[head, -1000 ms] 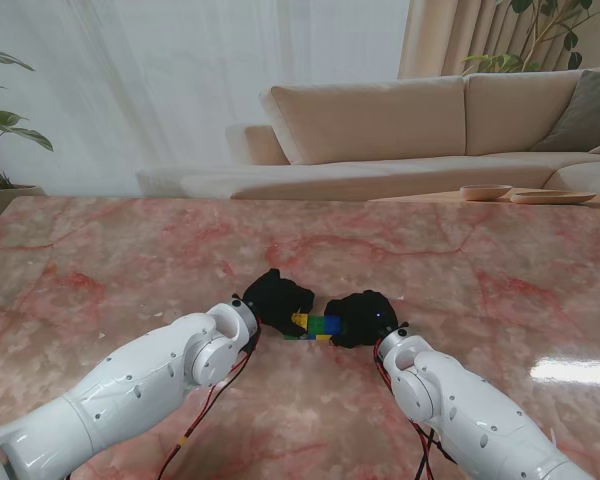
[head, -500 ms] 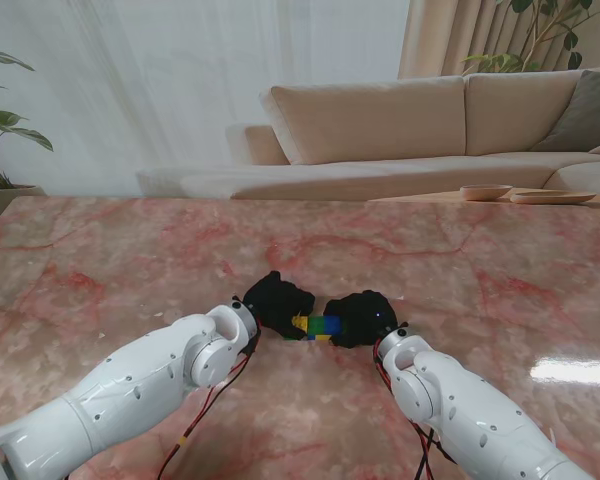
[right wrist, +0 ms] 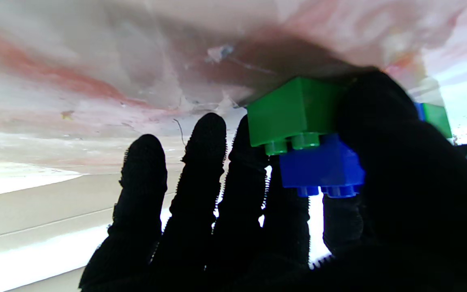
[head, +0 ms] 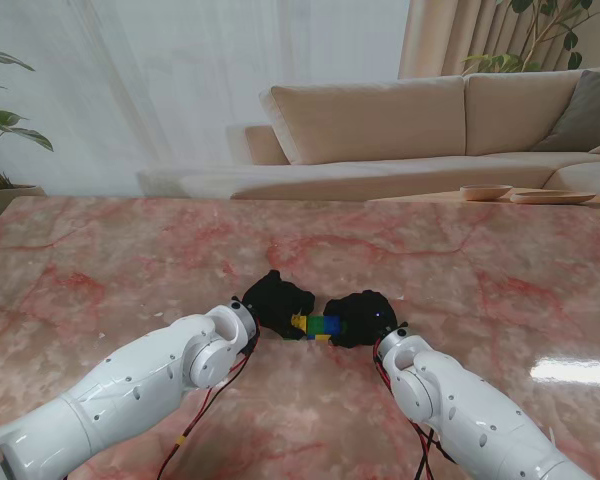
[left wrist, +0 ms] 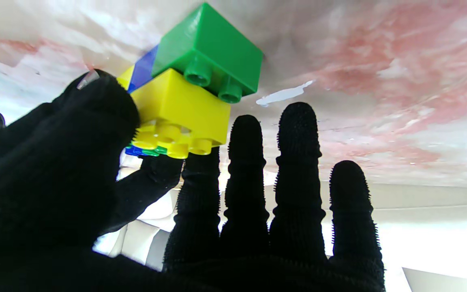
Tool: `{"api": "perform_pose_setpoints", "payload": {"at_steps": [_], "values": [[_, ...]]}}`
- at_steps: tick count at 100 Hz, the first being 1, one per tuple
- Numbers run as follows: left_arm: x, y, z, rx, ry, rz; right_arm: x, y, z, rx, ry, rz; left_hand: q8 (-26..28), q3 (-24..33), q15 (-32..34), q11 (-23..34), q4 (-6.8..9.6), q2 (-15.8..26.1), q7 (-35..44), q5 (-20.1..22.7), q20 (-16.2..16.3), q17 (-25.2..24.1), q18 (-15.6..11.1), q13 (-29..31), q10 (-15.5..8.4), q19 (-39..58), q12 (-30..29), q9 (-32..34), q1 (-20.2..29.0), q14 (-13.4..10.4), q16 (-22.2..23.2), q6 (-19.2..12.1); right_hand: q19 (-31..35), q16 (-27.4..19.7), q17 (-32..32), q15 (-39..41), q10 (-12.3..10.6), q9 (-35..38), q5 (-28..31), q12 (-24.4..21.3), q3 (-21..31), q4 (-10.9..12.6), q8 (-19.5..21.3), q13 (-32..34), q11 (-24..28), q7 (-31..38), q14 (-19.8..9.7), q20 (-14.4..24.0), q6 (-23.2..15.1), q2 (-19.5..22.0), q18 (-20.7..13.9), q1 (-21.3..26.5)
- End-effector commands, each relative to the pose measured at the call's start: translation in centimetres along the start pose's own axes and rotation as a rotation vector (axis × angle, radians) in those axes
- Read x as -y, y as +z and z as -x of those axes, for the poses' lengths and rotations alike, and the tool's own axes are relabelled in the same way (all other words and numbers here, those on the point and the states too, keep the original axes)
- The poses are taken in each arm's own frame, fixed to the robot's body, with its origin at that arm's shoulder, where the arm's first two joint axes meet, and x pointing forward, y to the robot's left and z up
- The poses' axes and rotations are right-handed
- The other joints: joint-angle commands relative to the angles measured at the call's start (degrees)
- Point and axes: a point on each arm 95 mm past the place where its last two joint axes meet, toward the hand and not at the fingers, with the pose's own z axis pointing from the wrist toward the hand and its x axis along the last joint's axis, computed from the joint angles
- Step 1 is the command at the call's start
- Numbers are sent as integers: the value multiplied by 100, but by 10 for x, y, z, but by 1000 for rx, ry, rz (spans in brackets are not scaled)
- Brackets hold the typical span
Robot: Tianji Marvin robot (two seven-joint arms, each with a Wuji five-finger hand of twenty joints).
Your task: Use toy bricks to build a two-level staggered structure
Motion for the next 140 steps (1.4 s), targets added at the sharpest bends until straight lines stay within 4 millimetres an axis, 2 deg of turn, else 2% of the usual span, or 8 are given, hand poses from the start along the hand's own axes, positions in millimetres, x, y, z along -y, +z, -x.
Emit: {"api": "perform_pose_setpoints", "payload": {"at_steps": [1, 7, 40, 75, 92, 97, 107, 140], "values": [[-2, -1, 0, -1, 2, 7, 13, -5, -1, 7, 7, -43, 91, 7, -81, 71, 145, -102, -92, -231, 99, -180, -17, -273, -77, -95, 27, -138, -342, -84, 30, 73, 66, 114, -52, 59, -54, 233, 337, -133, 468, -94, 50, 101, -102, 389, -132, 126, -674, 276, 50, 237], [-2, -1, 0, 0, 2, 7, 13, -5, -1, 7, 7, -43, 87, -24, -116, 40, 143, -95, -143, -296, 96, -215, -3, -368, -58, -130, 17, -217, -373, 46, 18, 116, 66, 114, -52, 59, -48, 227, 337, -135, 467, -95, 50, 99, -105, 389, -130, 126, -672, 277, 50, 232], [-2, -1, 1, 0, -4, -6, 13, -5, 0, 6, 7, -43, 2, -258, -271, -97, 141, -11, -438, -521, 86, -377, 13, -663, -6, -319, -62, -530, -572, 59, -69, 274, 62, 115, -58, 61, -51, 229, 338, -138, 461, -96, 51, 98, -98, 391, -128, 127, -666, 279, 50, 231], [16, -14, -1, 35, -102, -112, 13, -5, 0, 6, 5, -42, -535, -1041, -785, -576, 263, 591, -1187, -810, 51, -718, 5, -1231, 40, -867, -561, -1131, -685, 50, -376, 431, 61, 113, -57, 59, -51, 232, 337, -142, 456, -96, 52, 102, -95, 390, -133, 128, -673, 270, 50, 239], [24, -24, 3, 65, -158, -159, 14, -5, 0, 4, 3, -40, -431, -297, -462, -304, 413, 567, -581, 77, 233, -521, 86, -718, -136, -690, -488, -182, -258, 79, -228, -134, 61, 114, -57, 59, -50, 229, 337, -141, 463, -92, 51, 102, -97, 390, -130, 129, -670, 272, 50, 248], [25, -27, 4, 66, -171, -164, 14, -5, 0, 3, 3, -41, -780, -235, -221, -154, -65, 245, -115, 413, 333, -354, 102, -394, -187, -460, -404, 235, 357, 72, -119, -547, 61, 113, -57, 59, -51, 230, 335, -142, 462, -92, 51, 102, -97, 389, -130, 129, -674, 265, 50, 250], [24, -29, 6, 68, -165, -160, 14, -5, 0, 2, 4, -42, -1270, -67, 141, -428, -169, -17, 597, 888, 406, -113, 118, 69, -336, -62, 548, 1083, 919, 16, 5, -1104, 61, 112, -57, 57, -50, 236, 336, -142, 468, -90, 51, 103, -97, 389, -132, 129, -675, 265, 50, 257], [11, -27, 11, 59, -148, -151, 13, -4, -1, -3, -1, -42, -2215, -127, 372, -654, -334, -239, 543, 1742, 383, -11, 139, 393, -313, 159, 702, 1670, 1086, 36, 88, -1143, 60, 112, -57, 58, -51, 239, 341, -136, 473, -89, 53, 108, -96, 392, -134, 130, -676, 273, 50, 254]]}}
